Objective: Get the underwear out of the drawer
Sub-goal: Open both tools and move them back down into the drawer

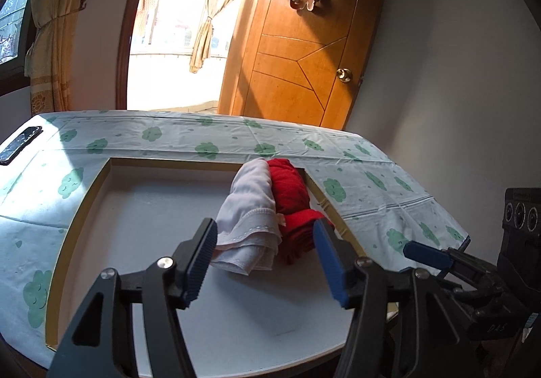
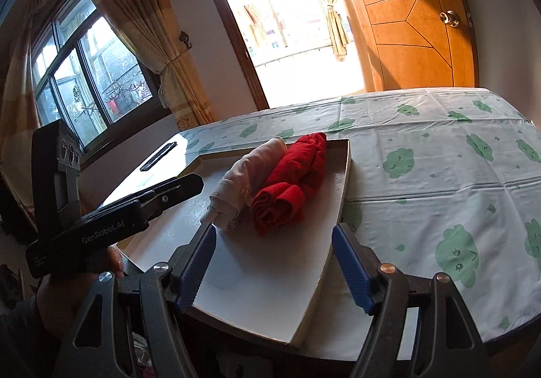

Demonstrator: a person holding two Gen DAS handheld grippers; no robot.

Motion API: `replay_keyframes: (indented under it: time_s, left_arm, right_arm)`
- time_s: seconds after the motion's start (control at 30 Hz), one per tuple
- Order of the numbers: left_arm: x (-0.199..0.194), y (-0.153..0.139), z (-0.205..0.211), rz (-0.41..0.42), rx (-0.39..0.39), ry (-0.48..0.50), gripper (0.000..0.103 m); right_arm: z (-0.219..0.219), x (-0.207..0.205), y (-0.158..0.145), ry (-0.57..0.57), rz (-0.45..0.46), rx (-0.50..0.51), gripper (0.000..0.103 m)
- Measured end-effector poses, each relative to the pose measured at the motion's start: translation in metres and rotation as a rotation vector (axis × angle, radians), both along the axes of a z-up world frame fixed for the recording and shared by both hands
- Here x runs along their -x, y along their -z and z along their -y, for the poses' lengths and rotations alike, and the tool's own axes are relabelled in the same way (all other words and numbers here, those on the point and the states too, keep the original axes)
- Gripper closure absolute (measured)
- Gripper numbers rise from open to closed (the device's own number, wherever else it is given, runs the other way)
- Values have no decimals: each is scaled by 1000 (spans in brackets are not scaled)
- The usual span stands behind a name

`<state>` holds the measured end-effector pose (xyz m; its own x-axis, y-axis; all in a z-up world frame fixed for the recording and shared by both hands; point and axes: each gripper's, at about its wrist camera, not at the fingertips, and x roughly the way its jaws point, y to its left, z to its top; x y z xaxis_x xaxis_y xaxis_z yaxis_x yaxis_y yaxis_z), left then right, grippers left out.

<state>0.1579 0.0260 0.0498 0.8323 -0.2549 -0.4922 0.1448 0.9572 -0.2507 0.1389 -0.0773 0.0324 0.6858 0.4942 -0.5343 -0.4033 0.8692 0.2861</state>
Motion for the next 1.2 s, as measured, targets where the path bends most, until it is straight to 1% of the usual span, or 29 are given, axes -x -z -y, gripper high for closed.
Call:
replay_keyframes:
  time_s: [0.2, 0.3, 0.37, 0.57, 0.63, 0.67, 0.73, 0.8, 0.9, 1.0, 1.1, 1.2]
  left_arm:
    - [45, -2, -11, 27, 12, 25, 38]
    - [68, 1, -12, 35, -5, 36, 36]
    - [80, 4, -14, 28, -7, 47, 36]
    - [112, 14, -23, -37, 12, 105, 36]
    - [123, 12, -30, -45, 27, 115, 33]
    - [129, 12, -32, -46, 24, 117, 30]
    - [140, 13, -37, -51, 8, 123, 28]
    - [149, 19, -41, -72, -12, 128, 27]
    - [159, 35, -45, -117, -39, 134, 27]
    - [163, 54, -45, -171, -69, 143, 27]
    - [163, 70, -43, -223, -94, 162, 27]
    - [162, 82, -36, -272, -122, 200, 27]
  right_arm:
    - [2, 56, 11, -62, 31, 36, 30]
    - [3, 77, 19, -91, 42, 69, 30]
    - [3, 89, 23, -109, 47, 99, 30]
    - [10, 116, 29, -163, 53, 194, 30]
    - [13, 124, 30, -185, 54, 214, 30]
    - [13, 127, 30, -197, 54, 226, 30]
    - [13, 131, 33, -224, 55, 266, 30]
    - [9, 135, 40, -260, 48, 314, 30]
    - [1, 143, 56, -336, 32, 382, 30]
    - [-11, 147, 76, -420, -8, 442, 30]
    - [-18, 146, 91, -465, -49, 481, 30]
    - [-24, 139, 99, -520, -97, 502, 30]
